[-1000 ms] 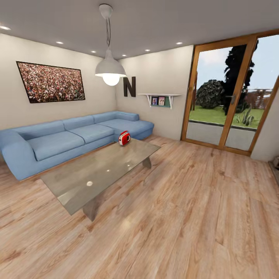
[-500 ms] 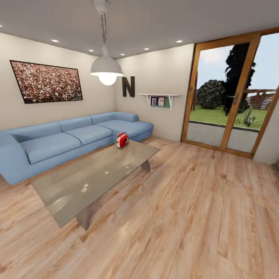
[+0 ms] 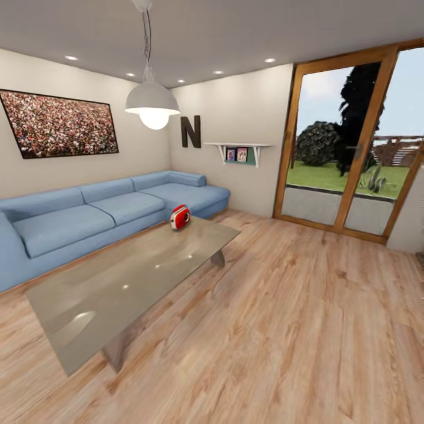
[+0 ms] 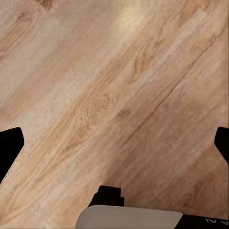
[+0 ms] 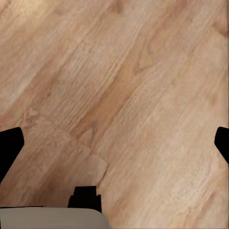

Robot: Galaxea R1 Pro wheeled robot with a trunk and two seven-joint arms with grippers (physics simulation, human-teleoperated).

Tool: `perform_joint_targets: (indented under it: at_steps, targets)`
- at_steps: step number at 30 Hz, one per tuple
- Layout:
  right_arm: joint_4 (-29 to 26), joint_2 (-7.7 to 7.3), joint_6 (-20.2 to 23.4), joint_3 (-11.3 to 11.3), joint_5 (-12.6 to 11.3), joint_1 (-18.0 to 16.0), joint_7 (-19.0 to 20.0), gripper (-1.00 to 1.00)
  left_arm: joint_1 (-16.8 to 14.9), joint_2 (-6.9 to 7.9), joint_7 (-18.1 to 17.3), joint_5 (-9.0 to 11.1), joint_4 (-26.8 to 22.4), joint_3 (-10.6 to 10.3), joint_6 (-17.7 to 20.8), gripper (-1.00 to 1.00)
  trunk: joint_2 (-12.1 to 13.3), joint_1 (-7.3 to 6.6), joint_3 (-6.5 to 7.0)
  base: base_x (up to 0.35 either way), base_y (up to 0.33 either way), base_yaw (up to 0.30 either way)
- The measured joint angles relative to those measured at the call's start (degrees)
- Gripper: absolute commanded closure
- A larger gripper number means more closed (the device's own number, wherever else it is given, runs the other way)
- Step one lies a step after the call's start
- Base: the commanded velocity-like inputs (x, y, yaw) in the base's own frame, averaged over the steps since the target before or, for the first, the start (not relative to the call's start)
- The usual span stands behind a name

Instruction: Turn on the radio receiver that's on the table in the living room.

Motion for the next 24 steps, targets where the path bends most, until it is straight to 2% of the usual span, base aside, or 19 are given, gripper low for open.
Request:
perform_joint_targets:
  at_steps: [6, 18, 24]
  targets:
    - [-0.03, -0.12, -0.40, 0.17, 0.03, 0.00, -0.05, -1.00, 0.00, 0.11, 0.27, 0.00, -0.12, 0.08, 0.13, -1.00, 0.00, 0.00, 0.14, 0.326, -0.059, -0.260]
    - [-0.03, -0.10, -0.41, 0.19, 0.03, 0.00, -0.05, -1.00, 0.00, 0.09, 0.42, -0.01, -0.12, 0.10, 0.03, -1.00, 0.00, 0.00, 0.58, 0.326, -0.139, -0.268]
    - [-0.03, -0.10, -0.47, 0.19, 0.06, 0.00, -0.05, -1.00, 0.00, 0.09, 0.42, 0.00, -0.12, 0.10, -0.10, -1.00, 0.00, 0.00, 0.81, 0.326, -0.040, -0.267]
